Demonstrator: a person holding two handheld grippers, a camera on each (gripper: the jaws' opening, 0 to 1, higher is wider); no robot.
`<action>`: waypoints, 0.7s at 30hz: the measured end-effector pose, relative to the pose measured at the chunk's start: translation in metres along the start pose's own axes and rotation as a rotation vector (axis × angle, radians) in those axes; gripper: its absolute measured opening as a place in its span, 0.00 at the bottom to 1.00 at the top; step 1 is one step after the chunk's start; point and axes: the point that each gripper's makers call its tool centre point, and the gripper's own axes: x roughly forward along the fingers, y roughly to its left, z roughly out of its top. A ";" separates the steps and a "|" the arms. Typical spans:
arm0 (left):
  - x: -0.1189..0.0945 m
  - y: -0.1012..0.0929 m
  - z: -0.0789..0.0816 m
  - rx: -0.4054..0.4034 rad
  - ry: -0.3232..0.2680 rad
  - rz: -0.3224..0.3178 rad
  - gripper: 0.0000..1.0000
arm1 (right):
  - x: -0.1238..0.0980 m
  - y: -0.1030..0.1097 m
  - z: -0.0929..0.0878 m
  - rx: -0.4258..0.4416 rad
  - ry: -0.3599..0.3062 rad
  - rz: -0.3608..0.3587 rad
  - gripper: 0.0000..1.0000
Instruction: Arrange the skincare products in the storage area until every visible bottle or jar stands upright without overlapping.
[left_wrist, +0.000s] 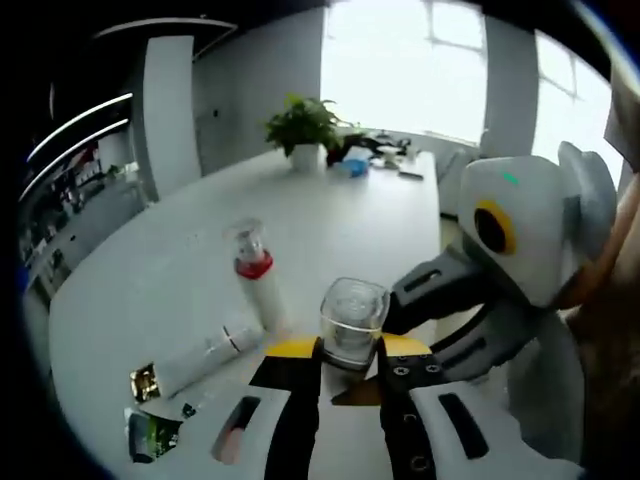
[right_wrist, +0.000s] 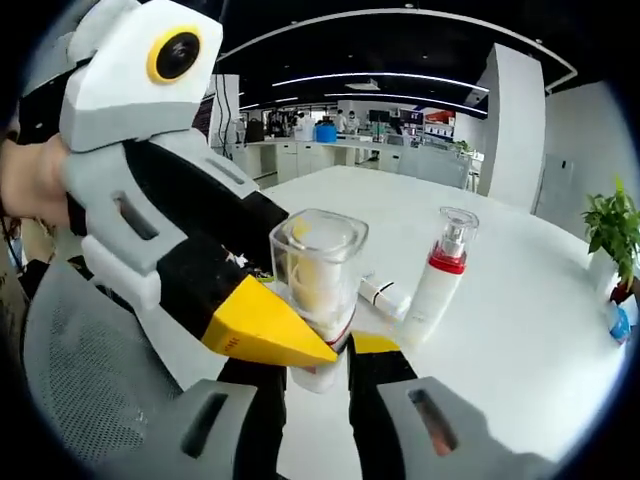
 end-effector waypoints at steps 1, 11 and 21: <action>0.003 0.001 -0.003 -0.003 0.004 -0.002 0.19 | 0.001 -0.001 -0.002 0.002 0.004 -0.001 0.22; 0.026 0.013 -0.019 -0.023 0.029 -0.002 0.18 | 0.021 -0.012 -0.024 0.019 0.059 -0.037 0.22; 0.037 0.015 -0.031 -0.003 0.059 -0.007 0.18 | 0.029 -0.016 -0.039 -0.007 0.096 -0.055 0.22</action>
